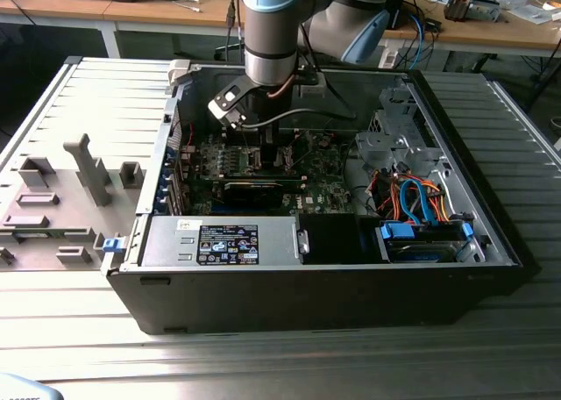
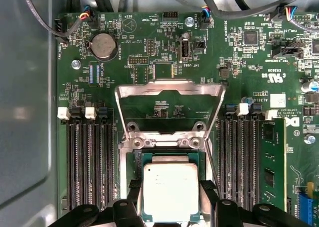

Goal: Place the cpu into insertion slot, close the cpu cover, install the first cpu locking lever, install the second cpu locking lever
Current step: 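Place the cpu into insertion slot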

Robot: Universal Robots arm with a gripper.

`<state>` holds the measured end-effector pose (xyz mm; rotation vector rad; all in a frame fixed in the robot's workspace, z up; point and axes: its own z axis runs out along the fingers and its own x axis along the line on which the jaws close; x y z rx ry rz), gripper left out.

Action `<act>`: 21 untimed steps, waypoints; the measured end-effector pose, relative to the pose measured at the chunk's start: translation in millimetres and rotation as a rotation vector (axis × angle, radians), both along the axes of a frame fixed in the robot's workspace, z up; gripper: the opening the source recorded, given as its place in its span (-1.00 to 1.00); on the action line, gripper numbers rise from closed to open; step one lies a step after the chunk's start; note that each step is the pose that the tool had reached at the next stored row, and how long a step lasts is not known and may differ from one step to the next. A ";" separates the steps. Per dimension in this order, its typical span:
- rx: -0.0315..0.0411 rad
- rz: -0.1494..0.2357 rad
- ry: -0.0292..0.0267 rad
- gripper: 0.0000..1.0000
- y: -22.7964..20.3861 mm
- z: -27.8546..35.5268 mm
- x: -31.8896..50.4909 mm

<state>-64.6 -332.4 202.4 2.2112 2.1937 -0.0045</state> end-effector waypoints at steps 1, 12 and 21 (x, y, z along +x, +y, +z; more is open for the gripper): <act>-0.0001 0.000 0.0000 0.09 0.3 -0.2 0.0; -0.0002 0.002 0.0001 0.09 2.0 -4.1 0.0; -0.0002 0.002 0.0001 0.24 2.0 -4.3 0.0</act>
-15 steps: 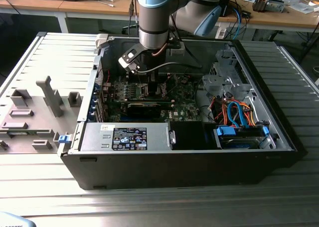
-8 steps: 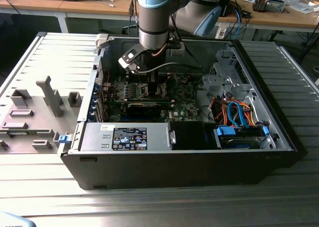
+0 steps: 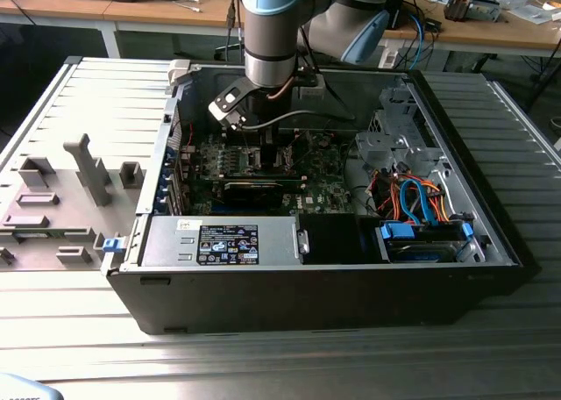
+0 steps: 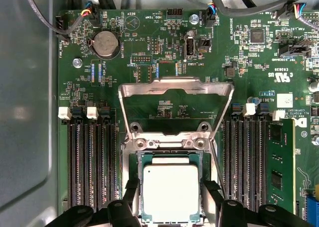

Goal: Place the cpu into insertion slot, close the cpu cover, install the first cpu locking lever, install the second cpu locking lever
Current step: 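Place the cpu into insertion slot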

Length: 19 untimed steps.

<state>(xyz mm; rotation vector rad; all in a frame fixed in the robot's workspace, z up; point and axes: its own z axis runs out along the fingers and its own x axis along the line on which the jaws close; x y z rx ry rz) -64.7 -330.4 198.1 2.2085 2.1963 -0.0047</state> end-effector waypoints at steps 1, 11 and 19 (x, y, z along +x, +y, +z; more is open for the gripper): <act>0.0001 0.000 0.0000 0.24 0.0 0.0 0.0; 0.0002 0.006 -0.0001 0.07 0.5 12.8 0.0; 0.0001 0.080 0.0000 -0.79 -2.5 10.7 0.0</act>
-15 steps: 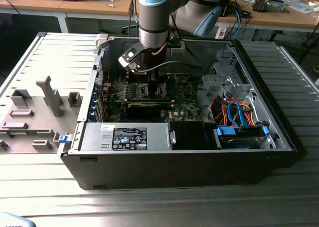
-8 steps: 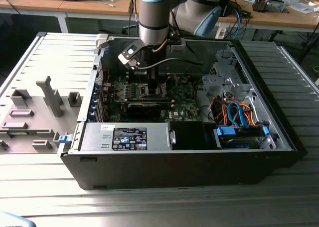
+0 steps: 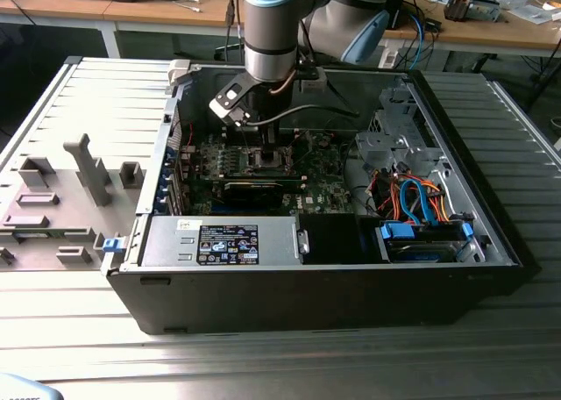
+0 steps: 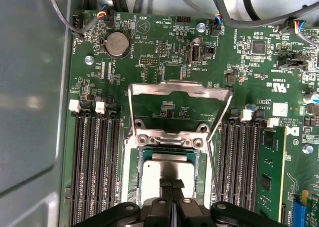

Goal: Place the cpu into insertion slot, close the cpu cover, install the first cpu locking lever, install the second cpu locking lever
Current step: 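Place the cpu into insertion slot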

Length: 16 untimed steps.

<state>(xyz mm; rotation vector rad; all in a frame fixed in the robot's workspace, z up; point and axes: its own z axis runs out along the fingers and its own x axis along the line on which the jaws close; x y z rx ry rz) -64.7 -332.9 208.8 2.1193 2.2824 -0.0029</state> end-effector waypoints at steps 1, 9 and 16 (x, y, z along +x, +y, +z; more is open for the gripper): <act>0.0000 0.001 0.0005 -0.79 -0.4 -0.6 0.1; -0.0001 0.004 0.0030 -0.79 -1.3 -4.7 -0.1; -0.0006 0.004 0.0024 -0.79 -1.2 2.9 0.7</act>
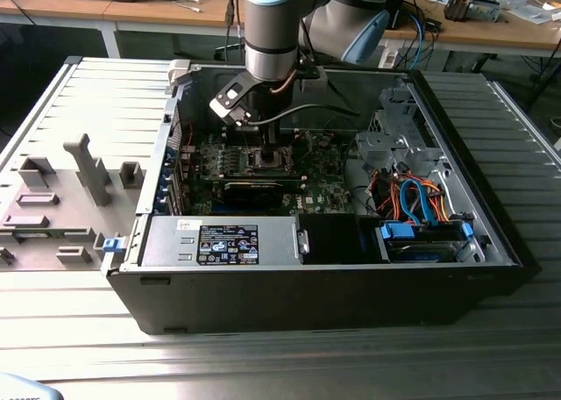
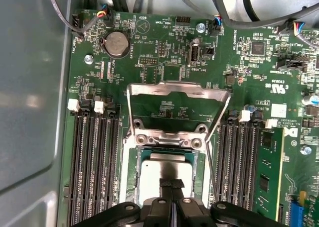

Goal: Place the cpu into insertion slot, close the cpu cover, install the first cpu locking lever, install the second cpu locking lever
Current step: 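Place the cpu into insertion slot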

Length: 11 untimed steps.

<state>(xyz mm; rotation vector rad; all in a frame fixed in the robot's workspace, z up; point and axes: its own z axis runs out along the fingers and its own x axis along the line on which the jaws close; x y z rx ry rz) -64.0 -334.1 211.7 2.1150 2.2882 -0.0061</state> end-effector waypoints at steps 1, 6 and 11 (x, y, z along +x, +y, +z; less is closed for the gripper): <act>-0.0001 0.000 0.0000 -0.79 0.0 2.0 0.0; -0.0001 0.000 0.0000 -0.79 0.0 16.1 0.0; -0.0001 0.000 0.0000 -0.79 0.0 23.1 0.0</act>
